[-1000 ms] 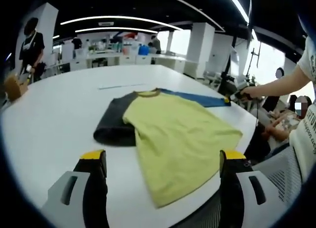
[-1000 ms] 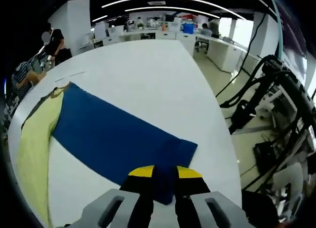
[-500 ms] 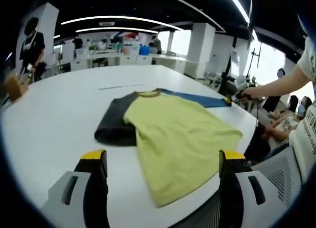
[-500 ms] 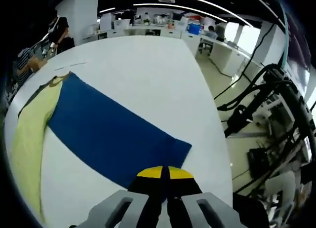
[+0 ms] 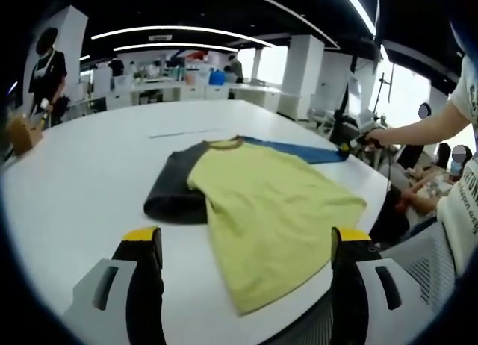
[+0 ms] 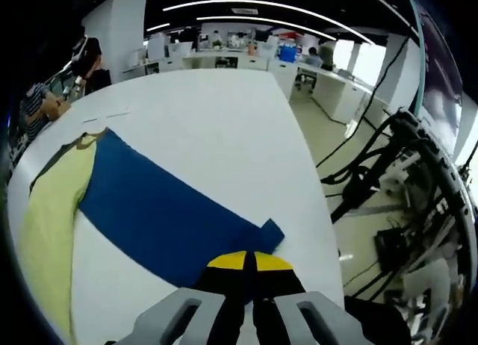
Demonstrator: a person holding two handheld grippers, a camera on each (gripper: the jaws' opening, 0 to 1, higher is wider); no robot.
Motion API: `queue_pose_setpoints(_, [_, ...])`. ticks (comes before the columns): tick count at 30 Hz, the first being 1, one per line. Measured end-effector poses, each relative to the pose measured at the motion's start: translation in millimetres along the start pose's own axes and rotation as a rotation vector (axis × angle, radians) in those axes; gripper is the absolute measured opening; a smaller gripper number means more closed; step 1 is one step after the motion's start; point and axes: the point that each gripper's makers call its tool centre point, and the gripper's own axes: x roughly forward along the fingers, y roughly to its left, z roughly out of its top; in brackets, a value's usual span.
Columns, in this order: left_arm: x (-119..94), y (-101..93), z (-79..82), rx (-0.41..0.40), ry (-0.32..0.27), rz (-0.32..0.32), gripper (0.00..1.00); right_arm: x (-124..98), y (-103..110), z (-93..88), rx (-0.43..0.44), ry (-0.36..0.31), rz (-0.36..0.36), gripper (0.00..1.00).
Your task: Fold the garment on the visible template until the final outline fits inside the template.
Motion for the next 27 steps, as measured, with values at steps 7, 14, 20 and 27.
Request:
queue_pose_setpoints(7, [0.3, 1.4, 0.0, 0.002, -0.001, -0.002, 0.91, -4.0, 18.1, 17.9, -0.015, -0.045, 0.026, 0.0])
queue_pose_setpoints(14, [-0.6, 0.0, 1.2, 0.003, -0.004, -0.001, 0.91, -13.2, 37.1, 36.2, -0.025, -0.072, 0.051, 0.0])
queue_pose_setpoints(20, [-1.7, 0.2, 1.0, 0.002, -0.006, 0.0, 0.91, -15.6, 53.5, 51.4, -0.034, -0.088, 0.083, 0.0])
queue_pose_setpoints(27, [-2.6, -1.1, 2.3, 0.004, -0.011, -0.001, 0.91, -12.9, 72.8, 66.9, -0.046, -0.102, 0.125, 0.0])
